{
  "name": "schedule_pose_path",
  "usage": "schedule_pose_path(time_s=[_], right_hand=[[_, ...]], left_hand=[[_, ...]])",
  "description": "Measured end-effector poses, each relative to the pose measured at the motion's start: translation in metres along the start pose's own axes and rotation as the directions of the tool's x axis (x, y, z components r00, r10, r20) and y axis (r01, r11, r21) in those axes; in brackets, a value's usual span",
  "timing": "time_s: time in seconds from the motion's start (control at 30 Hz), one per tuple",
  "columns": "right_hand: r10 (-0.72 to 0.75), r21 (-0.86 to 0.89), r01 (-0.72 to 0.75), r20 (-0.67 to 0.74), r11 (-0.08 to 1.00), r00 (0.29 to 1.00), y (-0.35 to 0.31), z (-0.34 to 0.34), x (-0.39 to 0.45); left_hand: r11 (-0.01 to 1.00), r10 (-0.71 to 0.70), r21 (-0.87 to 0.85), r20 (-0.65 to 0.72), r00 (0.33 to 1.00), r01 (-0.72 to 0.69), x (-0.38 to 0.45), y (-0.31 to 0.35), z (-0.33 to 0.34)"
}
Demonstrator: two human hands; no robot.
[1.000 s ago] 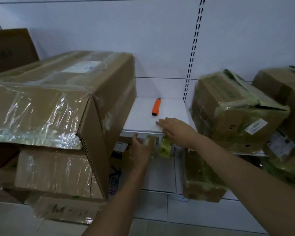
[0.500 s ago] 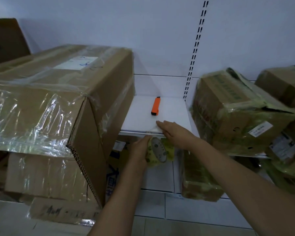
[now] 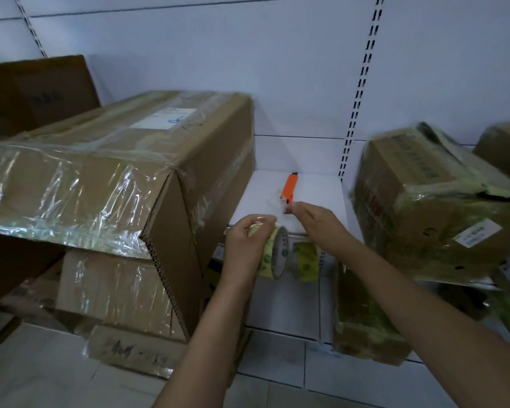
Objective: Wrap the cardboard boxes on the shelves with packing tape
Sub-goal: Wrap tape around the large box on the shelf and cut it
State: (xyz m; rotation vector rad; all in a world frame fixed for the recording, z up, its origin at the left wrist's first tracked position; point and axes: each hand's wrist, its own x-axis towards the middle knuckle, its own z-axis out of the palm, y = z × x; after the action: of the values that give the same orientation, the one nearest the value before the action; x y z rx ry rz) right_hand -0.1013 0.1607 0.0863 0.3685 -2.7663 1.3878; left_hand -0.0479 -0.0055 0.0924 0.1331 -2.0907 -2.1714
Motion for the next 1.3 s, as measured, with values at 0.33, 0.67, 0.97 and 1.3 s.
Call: schedule_pose_path(time_s=[0.33,0.67,0.97,1.3], right_hand=[[-0.110,0.477,0.184,-0.178,0.859,0.978,-0.051,0.000,-0.030],[-0.273,0.418,0.418,-0.364,0.807,0.890,-0.066,0.044,-0.066],[-0.217,0.649,0.329,-0.248,0.686,0.944,-0.128,0.070,-0.133],[-0.095,0.537,0.243,-0.288,0.808,0.953,-0.194,0.151,-0.198]], left_hand=[[0.983,0.128,0.130,0.032,0.991,-0.131,-0.033,0.010,-0.004],[0.992,-0.074,0.113,0.113,0.991,0.061,-0.085,0.012,-0.031],[0.998,-0.001,0.054,0.308,0.951,-0.017,-0.151,0.009,-0.120],[0.983,-0.150,0.101,-0.039,0.988,0.153,-0.163,-0.022,-0.308]])
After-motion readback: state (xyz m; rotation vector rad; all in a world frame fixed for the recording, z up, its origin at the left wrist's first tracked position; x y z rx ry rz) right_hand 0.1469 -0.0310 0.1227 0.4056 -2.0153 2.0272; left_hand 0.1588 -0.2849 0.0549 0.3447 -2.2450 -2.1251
